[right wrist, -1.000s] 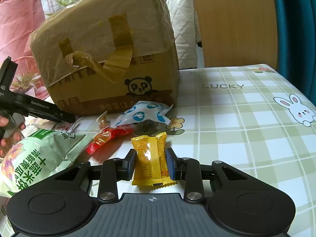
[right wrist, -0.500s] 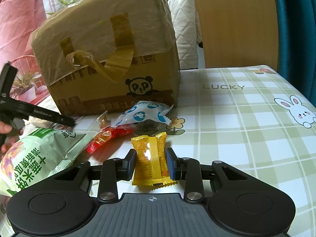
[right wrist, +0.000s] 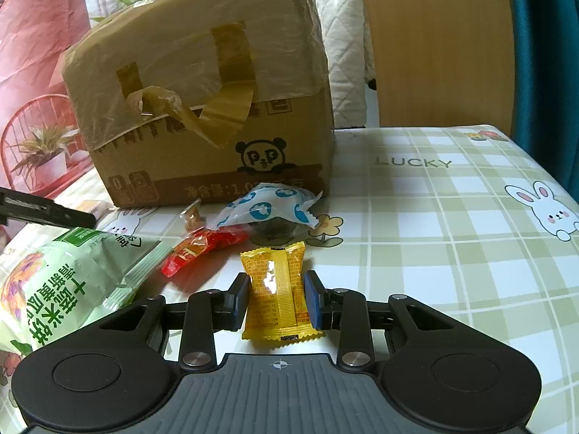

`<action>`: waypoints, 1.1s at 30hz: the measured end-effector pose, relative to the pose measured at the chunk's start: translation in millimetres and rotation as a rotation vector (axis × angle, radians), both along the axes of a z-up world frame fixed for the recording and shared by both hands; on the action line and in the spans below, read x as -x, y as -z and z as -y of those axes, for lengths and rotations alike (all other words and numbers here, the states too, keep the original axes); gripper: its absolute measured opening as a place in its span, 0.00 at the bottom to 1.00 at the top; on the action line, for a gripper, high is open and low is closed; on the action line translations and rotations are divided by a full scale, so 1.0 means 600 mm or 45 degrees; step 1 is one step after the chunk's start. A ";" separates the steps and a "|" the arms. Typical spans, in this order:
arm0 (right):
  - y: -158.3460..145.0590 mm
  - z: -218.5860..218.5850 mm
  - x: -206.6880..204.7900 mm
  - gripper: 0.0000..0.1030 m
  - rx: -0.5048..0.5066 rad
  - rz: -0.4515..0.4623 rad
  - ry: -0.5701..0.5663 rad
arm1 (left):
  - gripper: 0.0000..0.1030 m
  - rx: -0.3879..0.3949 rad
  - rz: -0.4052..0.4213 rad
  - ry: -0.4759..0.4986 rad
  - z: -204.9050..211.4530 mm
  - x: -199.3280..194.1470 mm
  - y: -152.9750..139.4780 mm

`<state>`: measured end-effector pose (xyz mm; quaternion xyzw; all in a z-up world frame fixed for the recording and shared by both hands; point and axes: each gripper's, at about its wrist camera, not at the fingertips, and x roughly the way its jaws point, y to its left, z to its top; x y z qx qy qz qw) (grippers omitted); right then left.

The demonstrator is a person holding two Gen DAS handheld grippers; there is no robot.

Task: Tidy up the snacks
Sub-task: 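Grasp the clear packet of red snacks with the left tool while the right tool holds the yellow sachet, then carry the clear packet and yellow sachet over the box with both tools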

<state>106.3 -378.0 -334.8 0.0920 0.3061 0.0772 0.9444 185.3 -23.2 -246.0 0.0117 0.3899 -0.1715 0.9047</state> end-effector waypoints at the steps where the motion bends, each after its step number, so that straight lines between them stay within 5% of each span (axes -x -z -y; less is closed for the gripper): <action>1: 0.000 -0.001 0.000 0.29 0.003 0.001 -0.002 | 0.55 0.010 0.016 -0.011 -0.006 0.003 -0.005; 22: -0.030 -0.006 0.023 0.28 0.065 0.050 0.012 | 0.55 0.103 0.179 -0.099 -0.032 0.076 -0.067; 28: -0.112 0.013 0.031 0.28 0.028 0.215 0.039 | 0.55 0.157 0.275 -0.058 -0.028 0.071 -0.123; 33: -0.228 0.004 -0.001 0.28 0.081 0.404 -0.061 | 0.55 0.167 0.389 0.029 -0.004 0.043 -0.184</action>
